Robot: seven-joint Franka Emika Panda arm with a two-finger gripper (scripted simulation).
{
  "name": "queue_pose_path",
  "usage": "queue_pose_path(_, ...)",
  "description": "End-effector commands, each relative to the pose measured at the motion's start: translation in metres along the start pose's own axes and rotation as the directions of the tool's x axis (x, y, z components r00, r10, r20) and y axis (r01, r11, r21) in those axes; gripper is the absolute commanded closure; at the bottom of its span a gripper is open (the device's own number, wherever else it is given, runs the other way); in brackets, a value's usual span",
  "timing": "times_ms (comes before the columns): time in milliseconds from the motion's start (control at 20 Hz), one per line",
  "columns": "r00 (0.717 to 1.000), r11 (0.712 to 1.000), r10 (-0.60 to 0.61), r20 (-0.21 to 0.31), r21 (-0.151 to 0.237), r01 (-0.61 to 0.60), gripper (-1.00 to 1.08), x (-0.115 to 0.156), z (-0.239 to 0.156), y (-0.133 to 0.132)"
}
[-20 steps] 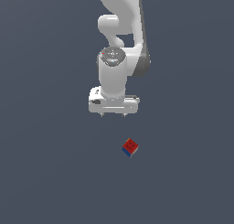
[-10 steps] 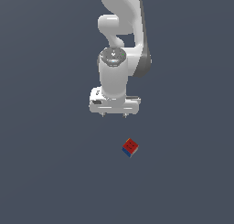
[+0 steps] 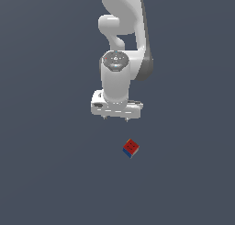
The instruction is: Pick up the object and move it to a goal position.
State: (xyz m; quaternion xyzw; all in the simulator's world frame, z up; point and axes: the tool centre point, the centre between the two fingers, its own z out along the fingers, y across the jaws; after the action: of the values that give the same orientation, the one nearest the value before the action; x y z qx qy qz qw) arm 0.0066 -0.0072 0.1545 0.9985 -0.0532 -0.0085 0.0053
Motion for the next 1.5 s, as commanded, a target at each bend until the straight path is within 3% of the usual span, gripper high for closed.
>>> queue_pose_path(0, 0.999, 0.999, 0.034, 0.000, 0.001, -0.034, -0.92, 0.005, 0.003, -0.004)
queue_pose_path(300, 0.989, 0.989, 0.151, -0.002, 0.005, -0.151, -0.92, 0.022, 0.013, -0.016)
queue_pose_path(550, 0.963, 0.963, 0.269, -0.003, 0.008, -0.269, -0.92, 0.039, 0.024, -0.029)
queue_pose_path(1050, 0.874, 0.874, 0.486, -0.005, 0.015, -0.486, -0.92, 0.068, 0.048, -0.058)
queue_pose_path(1450, 0.806, 0.806, 0.592, -0.005, 0.018, -0.592, -0.92, 0.081, 0.063, -0.074)
